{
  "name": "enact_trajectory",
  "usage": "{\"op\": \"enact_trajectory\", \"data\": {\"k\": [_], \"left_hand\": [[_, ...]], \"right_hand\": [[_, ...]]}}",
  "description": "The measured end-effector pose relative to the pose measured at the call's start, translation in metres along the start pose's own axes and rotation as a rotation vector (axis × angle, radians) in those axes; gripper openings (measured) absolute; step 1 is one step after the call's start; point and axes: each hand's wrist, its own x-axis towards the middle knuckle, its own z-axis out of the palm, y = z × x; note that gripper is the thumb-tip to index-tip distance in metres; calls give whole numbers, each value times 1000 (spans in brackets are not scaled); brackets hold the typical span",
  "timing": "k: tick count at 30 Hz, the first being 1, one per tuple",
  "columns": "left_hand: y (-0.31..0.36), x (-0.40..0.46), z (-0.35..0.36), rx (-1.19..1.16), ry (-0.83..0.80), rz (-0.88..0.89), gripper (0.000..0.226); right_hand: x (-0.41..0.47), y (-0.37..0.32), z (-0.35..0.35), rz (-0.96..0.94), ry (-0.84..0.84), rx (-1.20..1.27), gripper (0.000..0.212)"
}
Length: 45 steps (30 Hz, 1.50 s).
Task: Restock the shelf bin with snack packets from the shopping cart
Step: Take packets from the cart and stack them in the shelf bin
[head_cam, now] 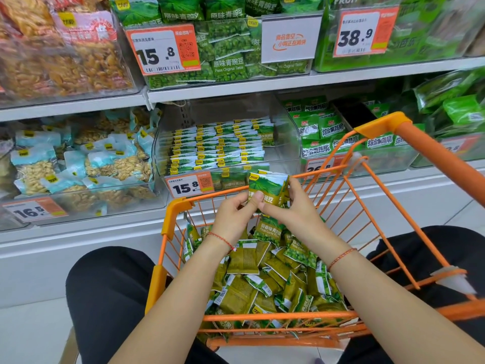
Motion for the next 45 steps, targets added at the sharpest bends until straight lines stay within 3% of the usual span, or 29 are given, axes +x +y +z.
{"op": "enact_trajectory", "data": {"k": [3,5,7,10,11,12,14,17,21,24,26,28,29,32,34,36,41,45], "left_hand": [[9,-1,-1,-92,-25,-81,38],[18,-1,-4,-150,-20,-148,34],[26,4,-14,-106,-57,-101,53],[46,23,-39,62,-247,-36,78],[51,33,-46,97,-337,-44,79],[54,44,-54,87,-430,-63,79],[59,68,-63,-23,-549,-131,78],[58,103,-65,63,-566,-117,69],[48,138,-58,89,-465,-99,54],[40,162,-50,86,-432,-74,49],[38,183,-47,64,-323,-101,47],[36,205,-44,108,-153,-96,59],[36,214,-41,157,-83,-94,64],[34,244,-24,244,5,-46,31],[30,263,-8,263,6,-40,23],[21,279,5,310,2,-61,38],[0,294,20,332,-48,-26,47],[-3,295,13,696,-196,20,62]], "right_hand": [[1,-1,-3,2,-5,16,73],[4,-1,-6,11,-28,17,57],[8,-9,-11,15,-69,29,40],[22,-28,-18,42,-242,-41,41],[30,-34,-20,37,-285,-89,51],[39,-41,-22,19,-320,-125,56],[59,-55,-25,-9,-382,-176,44],[97,-64,-32,18,-446,-167,45],[135,-57,-46,75,-377,-212,59],[151,-51,-59,21,-281,-132,44],[161,-39,-65,-141,70,-47,25],[176,-21,-69,-217,439,-242,19],[183,-12,-68,-186,518,-365,20],[197,18,-57,-125,498,-720,33],[199,29,-49,-152,494,-910,45],[201,31,-46,-166,513,-967,49],[204,30,-47,-140,519,-980,42],[202,29,-46,-151,501,-955,36]]}}
